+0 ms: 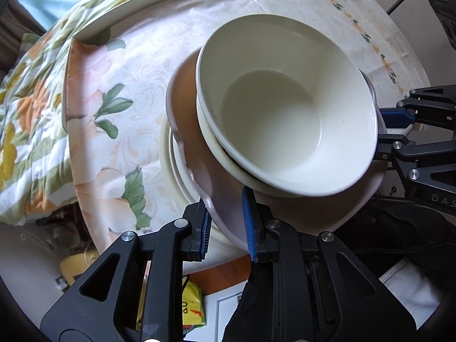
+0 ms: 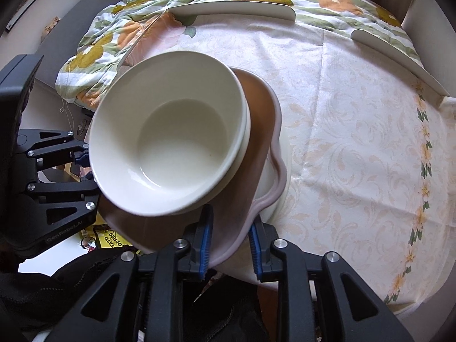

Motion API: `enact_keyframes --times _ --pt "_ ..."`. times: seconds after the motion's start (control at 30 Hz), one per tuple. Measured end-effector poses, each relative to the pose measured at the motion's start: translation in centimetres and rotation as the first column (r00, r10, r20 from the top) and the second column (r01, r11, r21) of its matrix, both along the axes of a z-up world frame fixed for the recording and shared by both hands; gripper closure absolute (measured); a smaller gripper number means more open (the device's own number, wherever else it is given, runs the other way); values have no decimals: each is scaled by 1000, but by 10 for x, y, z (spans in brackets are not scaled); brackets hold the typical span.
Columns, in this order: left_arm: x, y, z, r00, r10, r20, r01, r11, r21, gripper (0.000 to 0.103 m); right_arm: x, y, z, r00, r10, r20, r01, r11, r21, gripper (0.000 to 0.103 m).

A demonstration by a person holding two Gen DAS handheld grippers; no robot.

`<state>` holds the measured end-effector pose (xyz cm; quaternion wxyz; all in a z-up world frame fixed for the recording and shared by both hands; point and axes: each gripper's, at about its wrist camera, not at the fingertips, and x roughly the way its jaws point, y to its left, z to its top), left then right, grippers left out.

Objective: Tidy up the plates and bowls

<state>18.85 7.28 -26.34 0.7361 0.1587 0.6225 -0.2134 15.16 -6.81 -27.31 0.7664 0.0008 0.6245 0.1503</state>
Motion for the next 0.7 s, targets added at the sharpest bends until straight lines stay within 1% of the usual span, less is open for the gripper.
enact_keyframes --times 0.07,0.1,0.27,0.37,0.4,0.43,0.47,0.5,0.6,0.7 --pt "-2 0 4 1000 -7 -1 7 1000 4 85 -2 -3 4 1000 -7 0 7 1000 10 58" --pt "-3 1 6 1000 -10 -1 10 1000 6 84 -4 -4 6 1000 -13 4 13 1000 14 56" --pt "-11 3 19 999 -30 13 29 1000 11 82 -12 -7 16 999 -43 19 42 999 26 56" --pt "-17 4 27 998 -49 25 49 999 5 76 -19 -7 22 997 -67 31 66 997 27 56" --pt "-20 4 29 998 -55 27 55 998 -3 67 -22 -7 24 997 -71 38 70 997 25 56" --pt "-23 4 33 998 -59 34 59 998 -9 50 -25 -7 26 996 -76 45 75 997 22 56" --pt "-26 3 36 997 -59 48 59 998 -11 39 -27 -8 27 996 -79 51 78 997 23 56" --pt "-31 3 41 996 -54 71 56 998 -13 25 -30 -10 29 995 -84 57 82 996 26 56" --pt "-45 2 54 994 -22 103 26 999 -36 24 -42 -14 39 992 -91 91 88 996 32 56" --pt "-62 -1 72 988 41 146 -31 997 -75 24 -57 -22 55 986 -95 140 90 995 41 56"
